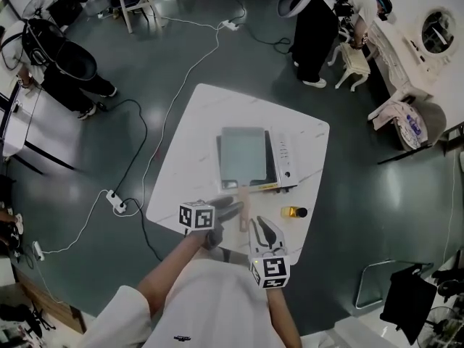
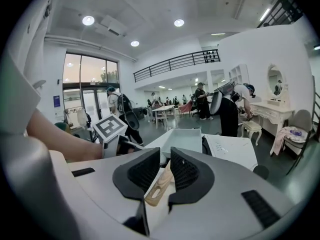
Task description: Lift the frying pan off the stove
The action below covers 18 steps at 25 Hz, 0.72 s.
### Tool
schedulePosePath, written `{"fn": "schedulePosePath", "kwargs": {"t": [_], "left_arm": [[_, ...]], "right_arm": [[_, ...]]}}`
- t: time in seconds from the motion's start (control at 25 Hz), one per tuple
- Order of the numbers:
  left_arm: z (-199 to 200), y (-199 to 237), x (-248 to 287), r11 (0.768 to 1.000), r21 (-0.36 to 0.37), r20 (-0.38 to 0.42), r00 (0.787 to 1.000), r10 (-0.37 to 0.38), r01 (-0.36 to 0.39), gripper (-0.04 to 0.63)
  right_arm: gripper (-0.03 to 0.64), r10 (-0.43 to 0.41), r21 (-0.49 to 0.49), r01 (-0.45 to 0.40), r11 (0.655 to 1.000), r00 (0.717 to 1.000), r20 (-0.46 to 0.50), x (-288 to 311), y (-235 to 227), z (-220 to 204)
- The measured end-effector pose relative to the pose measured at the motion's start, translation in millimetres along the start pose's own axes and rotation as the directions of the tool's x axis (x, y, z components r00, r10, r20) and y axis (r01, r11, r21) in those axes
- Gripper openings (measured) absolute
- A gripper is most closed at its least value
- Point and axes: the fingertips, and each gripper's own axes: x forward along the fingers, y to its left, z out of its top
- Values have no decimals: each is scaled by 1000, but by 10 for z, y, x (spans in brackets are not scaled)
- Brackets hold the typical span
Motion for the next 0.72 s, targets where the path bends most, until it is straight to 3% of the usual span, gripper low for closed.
{"fn": "schedulePosePath", "kwargs": {"t": [0.16, 0.28, 0.36, 0.48, 0.72], "left_arm": [[-58, 91, 111, 1000, -3, -49, 998, -26, 26, 219], [-30, 100, 181, 997, -53, -40, 998, -52, 50, 221], [-13, 107, 225, 993, -93, -25, 997, -72, 69, 218], [-13, 95, 295, 987, -126, -24, 994, -106, 102, 218], [-78, 116, 446, 982, -142, -81, 988, -133, 121, 222]], "right_arm": [[38, 3, 3, -3, 1000, 1000, -6, 26, 4, -74], [38, 10, 0, -10, 1000, 1000, -7, 69, -8, -141], [87, 19, 1, -19, 1000, 1000, -15, 105, -7, -215], [92, 22, 15, -22, 1000, 999, -37, 156, -8, -309], [107, 33, 46, -30, 999, 997, -66, 249, -53, -427]]}}
